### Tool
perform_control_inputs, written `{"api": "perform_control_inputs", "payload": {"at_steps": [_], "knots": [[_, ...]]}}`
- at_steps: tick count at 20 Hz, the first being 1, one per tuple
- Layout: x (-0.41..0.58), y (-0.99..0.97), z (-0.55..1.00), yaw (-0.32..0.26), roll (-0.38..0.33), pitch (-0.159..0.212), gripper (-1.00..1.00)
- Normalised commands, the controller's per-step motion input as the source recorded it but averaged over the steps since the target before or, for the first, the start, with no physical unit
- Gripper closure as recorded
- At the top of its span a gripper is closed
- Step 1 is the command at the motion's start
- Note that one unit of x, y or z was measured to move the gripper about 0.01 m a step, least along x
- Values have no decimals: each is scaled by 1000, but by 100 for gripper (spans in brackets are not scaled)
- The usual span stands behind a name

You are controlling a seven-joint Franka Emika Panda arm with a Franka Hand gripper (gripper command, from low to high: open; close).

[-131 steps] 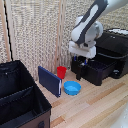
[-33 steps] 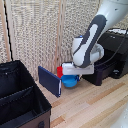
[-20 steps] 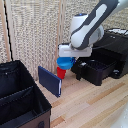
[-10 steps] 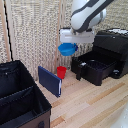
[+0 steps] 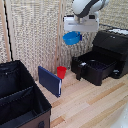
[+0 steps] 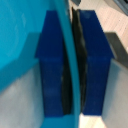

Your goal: Gently grip the air fryer handle with your gripper and kindly pull it open by sliding your gripper away from the base. Gradually bring your gripper in line with the blue bowl and gently capture it, without tightening your grip too much. Securely place the blue bowl inside the opened air fryer with a steady position. Liberate your robot's gripper, and withdraw your gripper from the proximity of the air fryer.

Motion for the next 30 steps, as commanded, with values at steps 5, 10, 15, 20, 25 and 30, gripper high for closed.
{"api": "perform_control_inputs", "payload": {"at_steps": [5,10,15,20,25,30], "knots": [[40,-499,175,-250,0,0,100],[0,-581,60,-226,0,10,100],[4,-651,-77,-194,1,48,100],[181,-683,-201,-142,8,86,100],[279,-581,-298,-112,3,115,100],[211,-507,-324,-63,3,137,100]]}}
